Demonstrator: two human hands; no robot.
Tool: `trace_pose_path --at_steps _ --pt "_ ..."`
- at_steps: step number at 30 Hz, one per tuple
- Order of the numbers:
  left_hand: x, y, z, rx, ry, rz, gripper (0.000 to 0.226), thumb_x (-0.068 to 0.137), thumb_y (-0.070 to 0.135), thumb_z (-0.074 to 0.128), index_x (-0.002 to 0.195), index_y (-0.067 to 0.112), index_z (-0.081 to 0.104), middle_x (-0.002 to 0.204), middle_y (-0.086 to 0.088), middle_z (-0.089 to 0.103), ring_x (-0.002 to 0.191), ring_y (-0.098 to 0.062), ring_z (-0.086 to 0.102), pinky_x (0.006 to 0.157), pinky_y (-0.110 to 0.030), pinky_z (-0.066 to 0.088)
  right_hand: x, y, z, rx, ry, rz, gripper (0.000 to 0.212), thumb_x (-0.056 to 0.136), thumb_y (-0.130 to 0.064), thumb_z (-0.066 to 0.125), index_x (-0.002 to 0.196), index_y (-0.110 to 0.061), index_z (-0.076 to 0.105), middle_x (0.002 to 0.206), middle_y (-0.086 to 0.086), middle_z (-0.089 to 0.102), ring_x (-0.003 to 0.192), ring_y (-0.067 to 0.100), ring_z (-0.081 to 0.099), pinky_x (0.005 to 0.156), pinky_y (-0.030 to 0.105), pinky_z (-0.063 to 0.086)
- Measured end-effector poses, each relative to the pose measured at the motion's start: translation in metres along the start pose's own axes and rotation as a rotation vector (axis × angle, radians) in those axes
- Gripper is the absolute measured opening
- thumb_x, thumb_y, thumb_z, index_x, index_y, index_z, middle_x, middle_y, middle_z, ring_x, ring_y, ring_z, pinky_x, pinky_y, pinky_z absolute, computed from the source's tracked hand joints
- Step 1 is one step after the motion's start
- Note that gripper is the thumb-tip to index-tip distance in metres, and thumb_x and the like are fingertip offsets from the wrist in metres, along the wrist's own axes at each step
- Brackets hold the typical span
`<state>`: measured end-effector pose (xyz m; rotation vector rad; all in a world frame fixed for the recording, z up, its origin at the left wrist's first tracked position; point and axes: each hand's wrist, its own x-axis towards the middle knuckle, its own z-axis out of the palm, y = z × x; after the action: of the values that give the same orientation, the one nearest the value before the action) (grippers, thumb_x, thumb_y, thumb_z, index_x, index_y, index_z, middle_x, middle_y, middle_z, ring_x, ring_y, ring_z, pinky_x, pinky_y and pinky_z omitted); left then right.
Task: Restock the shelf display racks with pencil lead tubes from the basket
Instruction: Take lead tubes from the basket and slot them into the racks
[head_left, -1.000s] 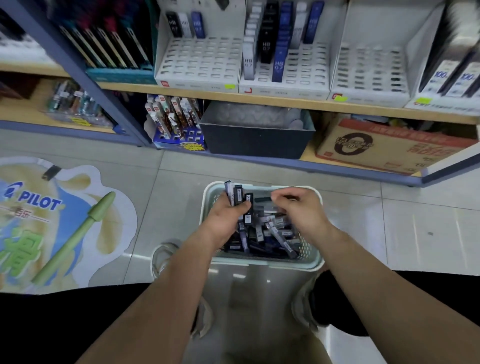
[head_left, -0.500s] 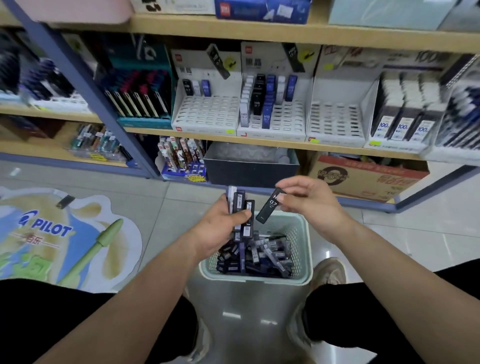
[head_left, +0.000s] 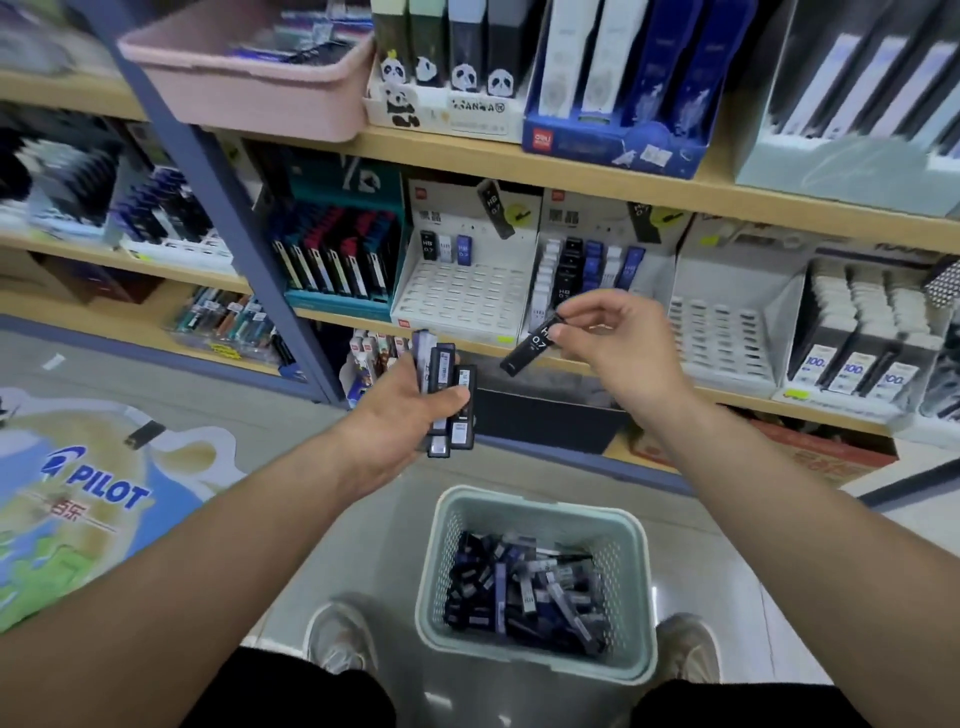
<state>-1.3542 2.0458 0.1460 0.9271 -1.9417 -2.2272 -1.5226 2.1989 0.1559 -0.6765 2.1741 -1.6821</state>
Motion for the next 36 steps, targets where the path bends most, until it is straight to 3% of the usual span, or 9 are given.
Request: trace_pose_path --at_steps 3,5,9,13,17,22,26,29,36 --pt "0.015 0.004 -0.021 -0.054 0.114 0.008 0.029 0.099 0.004 0.057 0.127 0.010 0.053 0.116 -0.012 0.071 0.107 -0.028 0.070 0.094 -0.048 0.056 0.043 -0.005 0.032 -0.089 -0.001 -0.055 0.022 0.080 -0.006 0.081 0.081 -0.025 0.070 0.081 0.001 0.070 0.081 0.025 0.070 0.079 0.045 0.060" --pt "0.024 0.008 -0.034 -0.110 0.165 0.019 0.029 0.098 0.004 0.057 0.126 0.008 0.051 0.115 -0.012 0.071 0.098 -0.024 0.072 0.081 -0.042 0.061 0.073 -0.007 0.057 -0.146 -0.009 -0.100 0.022 0.080 -0.007 0.080 0.081 -0.026 0.069 0.079 -0.005 0.068 0.079 0.020 0.069 0.079 0.041 0.060" --pt "0.037 0.013 -0.060 -0.205 0.216 0.036 0.026 0.099 0.003 0.056 0.125 0.008 0.052 0.115 -0.013 0.071 0.093 -0.022 0.074 0.071 -0.035 0.061 0.129 -0.007 0.105 -0.293 -0.015 -0.191 0.015 0.085 -0.011 0.075 0.088 -0.023 0.068 0.081 -0.014 0.063 0.076 0.001 0.059 0.069 0.011 0.046" --pt "0.044 0.011 -0.081 -0.281 0.264 0.037 0.023 0.099 0.004 0.057 0.120 0.012 0.055 0.112 -0.009 0.073 0.092 -0.021 0.075 0.067 -0.033 0.061 0.178 0.009 0.142 -0.343 -0.019 -0.196 0.014 0.088 -0.010 0.072 0.094 -0.022 0.069 0.080 -0.018 0.060 0.074 -0.002 0.055 0.077 0.020 0.049" --pt "0.047 0.013 -0.091 -0.306 0.260 0.037 0.023 0.099 0.005 0.057 0.120 0.013 0.056 0.108 -0.007 0.074 0.086 -0.018 0.075 0.066 -0.032 0.060 0.205 0.025 0.161 -0.408 0.024 -0.209 0.014 0.089 -0.010 0.071 0.103 -0.011 0.073 0.089 -0.004 0.065 0.082 0.008 0.058 0.075 0.017 0.042" --pt "0.047 0.015 -0.098 -0.292 0.283 0.026 0.019 0.098 0.006 0.059 0.116 0.014 0.057 0.106 -0.008 0.074 0.095 -0.023 0.073 0.081 -0.043 0.060 0.208 0.039 0.167 -0.425 0.016 -0.220 0.012 0.088 -0.008 0.071 0.097 -0.016 0.072 0.089 -0.004 0.067 0.084 0.013 0.065 0.082 0.025 0.054" --pt "0.044 0.014 -0.100 -0.300 0.281 0.034 0.019 0.098 0.006 0.059 0.113 0.017 0.058 0.099 -0.002 0.075 0.090 -0.018 0.074 0.077 -0.037 0.061 0.205 0.039 0.165 -0.498 0.000 -0.287 0.015 0.093 -0.010 0.067 0.106 -0.014 0.072 0.096 -0.002 0.067 0.083 0.016 0.065 0.072 0.021 0.051" --pt "0.043 0.014 -0.101 -0.307 0.287 0.033 0.020 0.098 0.005 0.059 0.113 0.018 0.058 0.101 -0.003 0.074 0.092 -0.019 0.073 0.077 -0.038 0.060 0.207 0.040 0.168 -0.574 -0.016 -0.385 0.022 0.094 -0.009 0.062 0.114 -0.011 0.071 0.109 0.010 0.069 0.095 0.025 0.066 0.087 0.035 0.055" --pt "0.042 0.017 -0.102 -0.344 0.287 0.033 0.023 0.098 0.005 0.058 0.118 0.015 0.057 0.108 -0.007 0.072 0.100 -0.024 0.071 0.077 -0.038 0.060 0.208 0.050 0.177 -0.724 -0.142 -0.438 0.032 0.098 -0.007 0.054 0.127 -0.011 0.067 0.118 0.017 0.061 0.111 0.032 0.057 0.091 0.024 0.039"
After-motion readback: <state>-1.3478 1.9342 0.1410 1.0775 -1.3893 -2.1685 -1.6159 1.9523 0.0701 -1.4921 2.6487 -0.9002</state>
